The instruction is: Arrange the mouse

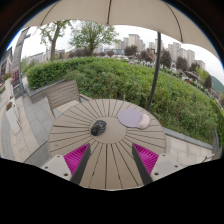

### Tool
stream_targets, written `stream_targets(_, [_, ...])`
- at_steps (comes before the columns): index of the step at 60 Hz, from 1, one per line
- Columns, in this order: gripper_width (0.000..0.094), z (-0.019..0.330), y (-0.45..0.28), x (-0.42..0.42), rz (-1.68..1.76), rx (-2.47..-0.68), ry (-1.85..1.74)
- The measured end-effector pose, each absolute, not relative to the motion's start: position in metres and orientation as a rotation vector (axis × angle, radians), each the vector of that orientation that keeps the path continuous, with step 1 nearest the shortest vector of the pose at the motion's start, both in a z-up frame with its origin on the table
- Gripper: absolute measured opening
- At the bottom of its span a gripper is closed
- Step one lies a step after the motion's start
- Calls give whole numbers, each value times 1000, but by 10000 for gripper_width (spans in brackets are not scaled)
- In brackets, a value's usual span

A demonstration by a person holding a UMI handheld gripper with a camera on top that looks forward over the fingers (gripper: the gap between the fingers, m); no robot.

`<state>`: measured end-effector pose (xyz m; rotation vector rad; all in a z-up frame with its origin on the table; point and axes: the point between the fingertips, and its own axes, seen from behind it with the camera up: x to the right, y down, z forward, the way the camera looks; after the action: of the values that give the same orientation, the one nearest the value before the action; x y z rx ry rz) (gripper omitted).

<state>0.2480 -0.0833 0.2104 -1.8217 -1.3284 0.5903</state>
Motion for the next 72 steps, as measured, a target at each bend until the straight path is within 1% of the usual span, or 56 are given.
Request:
stream_targets(12, [856,187,-117,200,611,-1795,-1309])
stream_targets(21, [856,159,-131,166,612,-1771,-1281])
stream_targets(31, [855,118,-134,128,626,-1769,-1245])
stream_targets(51, [859,44,-100,50,603,-1801,-1210])
stream_targets(63, [858,14,-83,11,600,-1808,-1223])
stream_targets(72, [859,0,-73,-13,609,-1840,-1214])
